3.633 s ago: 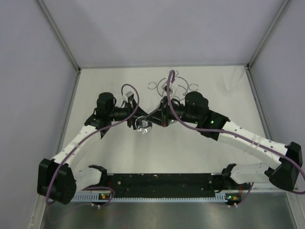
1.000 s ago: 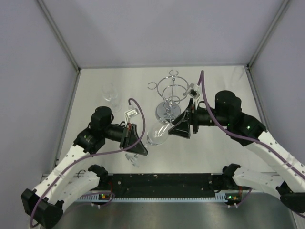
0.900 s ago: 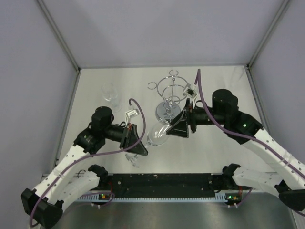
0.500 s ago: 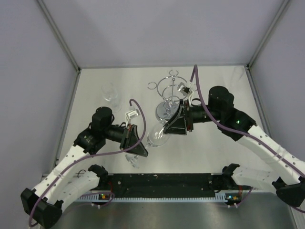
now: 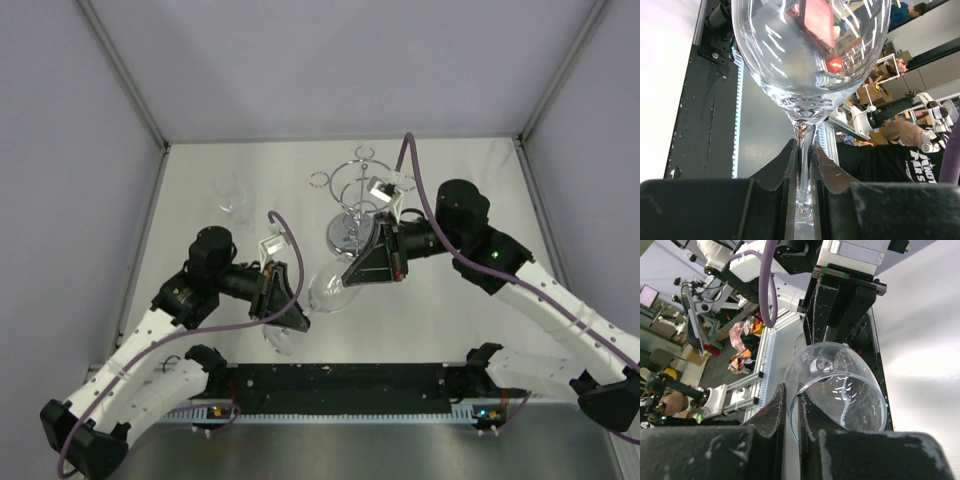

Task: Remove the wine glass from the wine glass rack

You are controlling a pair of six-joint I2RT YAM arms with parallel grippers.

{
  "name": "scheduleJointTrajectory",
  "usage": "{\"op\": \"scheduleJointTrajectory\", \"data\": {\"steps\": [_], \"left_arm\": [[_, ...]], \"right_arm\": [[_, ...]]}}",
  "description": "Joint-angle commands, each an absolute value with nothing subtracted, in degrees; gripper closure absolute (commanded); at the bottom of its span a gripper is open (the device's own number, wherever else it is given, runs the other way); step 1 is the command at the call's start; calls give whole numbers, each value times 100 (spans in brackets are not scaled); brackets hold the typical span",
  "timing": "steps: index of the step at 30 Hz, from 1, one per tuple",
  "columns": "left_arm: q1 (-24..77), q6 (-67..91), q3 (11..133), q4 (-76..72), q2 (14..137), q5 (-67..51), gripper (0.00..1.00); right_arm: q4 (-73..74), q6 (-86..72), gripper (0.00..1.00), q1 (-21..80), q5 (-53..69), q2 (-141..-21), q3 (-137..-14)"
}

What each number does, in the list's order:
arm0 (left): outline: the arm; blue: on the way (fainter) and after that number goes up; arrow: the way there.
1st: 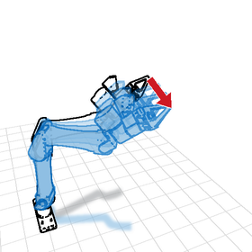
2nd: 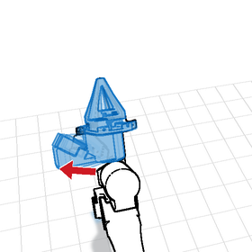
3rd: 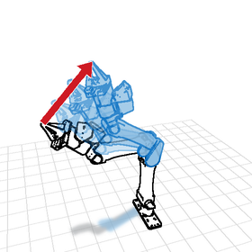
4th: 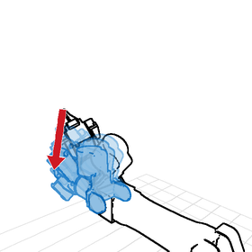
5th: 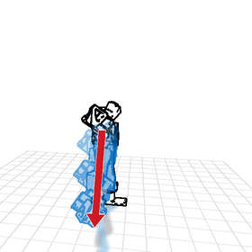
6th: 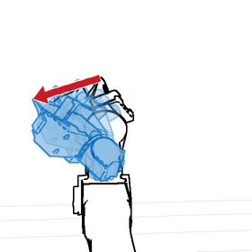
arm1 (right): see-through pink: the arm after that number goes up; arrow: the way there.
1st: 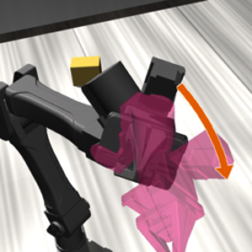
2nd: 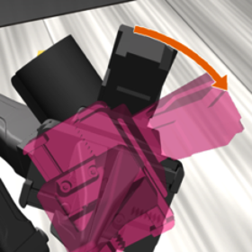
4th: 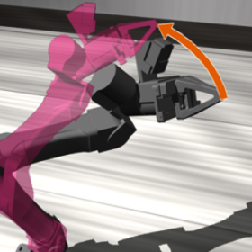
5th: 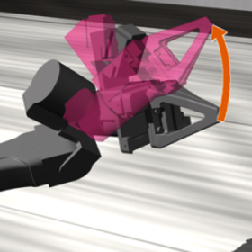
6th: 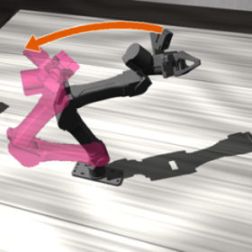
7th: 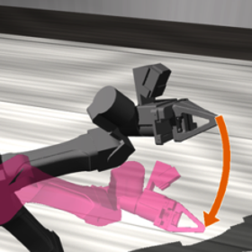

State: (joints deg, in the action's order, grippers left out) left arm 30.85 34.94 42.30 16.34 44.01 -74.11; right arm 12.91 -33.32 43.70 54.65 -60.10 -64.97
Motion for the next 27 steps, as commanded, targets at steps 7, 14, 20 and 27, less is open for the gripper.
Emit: {"op": "scheduleJointTrajectory", "data": {"steps": [7,14,20,27], "left_arm": [[3102,3252,4456,1424,4623,-6909,90],[3103,3603,4447,669,4904,-6838,59],[3094,3753,4544,281,5009,-6900,51],[3103,3253,4842,1053,5335,-5882,53]], "right_arm": [[879,-3322,100,4342,5405,-5705,-6205],[1186,-3428,100,4131,5309,-5370,-6205],[1389,-3393,100,3920,5335,-5195,-6003],[1870,-3103,100,3569,5169,-5106,-5976]]}}
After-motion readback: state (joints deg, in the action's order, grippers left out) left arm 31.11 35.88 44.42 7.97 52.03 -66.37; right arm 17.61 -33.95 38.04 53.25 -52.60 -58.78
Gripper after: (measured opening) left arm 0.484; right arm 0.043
